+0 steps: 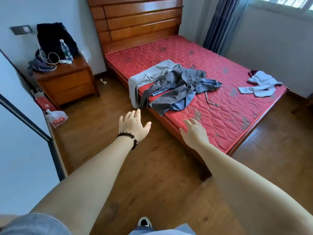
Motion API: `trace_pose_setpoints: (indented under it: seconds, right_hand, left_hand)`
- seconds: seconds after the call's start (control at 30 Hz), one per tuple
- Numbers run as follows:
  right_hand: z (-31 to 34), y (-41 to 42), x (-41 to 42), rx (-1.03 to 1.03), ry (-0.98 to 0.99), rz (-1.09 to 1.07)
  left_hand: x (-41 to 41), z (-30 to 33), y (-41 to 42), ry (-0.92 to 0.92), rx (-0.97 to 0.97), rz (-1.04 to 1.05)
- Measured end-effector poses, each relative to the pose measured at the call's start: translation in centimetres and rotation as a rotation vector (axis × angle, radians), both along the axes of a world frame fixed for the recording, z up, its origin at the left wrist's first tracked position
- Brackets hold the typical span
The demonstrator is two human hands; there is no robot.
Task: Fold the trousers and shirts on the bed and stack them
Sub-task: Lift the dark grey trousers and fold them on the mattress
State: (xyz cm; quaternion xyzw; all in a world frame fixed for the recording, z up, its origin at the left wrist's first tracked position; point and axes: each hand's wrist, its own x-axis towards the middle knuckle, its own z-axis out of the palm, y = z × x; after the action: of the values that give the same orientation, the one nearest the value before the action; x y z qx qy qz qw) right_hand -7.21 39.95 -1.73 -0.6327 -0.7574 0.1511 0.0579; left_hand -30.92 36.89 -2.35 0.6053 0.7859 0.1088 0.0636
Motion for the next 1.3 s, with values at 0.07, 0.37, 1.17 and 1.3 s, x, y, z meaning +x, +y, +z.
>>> trace_pose_setpoints:
  seconds: [0.07,0.37,1.17,1.3]
  right_hand:
    - [0.0,2.5,-0.5,0.001,0.003,-0.017]
    - [-2.1,14.5,-1.7,0.003,0.012,-0.089]
    - [-5.0,52.2,-0.9,-0.007,0.126,-0.361]
    - [-5.7,55.3,-1.5,-0.022,0.142,-0.405]
  left_hand:
    - [-1.2,0.0,2.6,0.004,-0.003,-0.009]
    - [-3.5,-1.8,15.0,0.02,-0.033,-0.092]
    - [-2.5,-2.6,59.2,0.062,-0.146,-0.417]
    - [-3.7,-2.8,64.3,0.067,-0.159,-0.447]
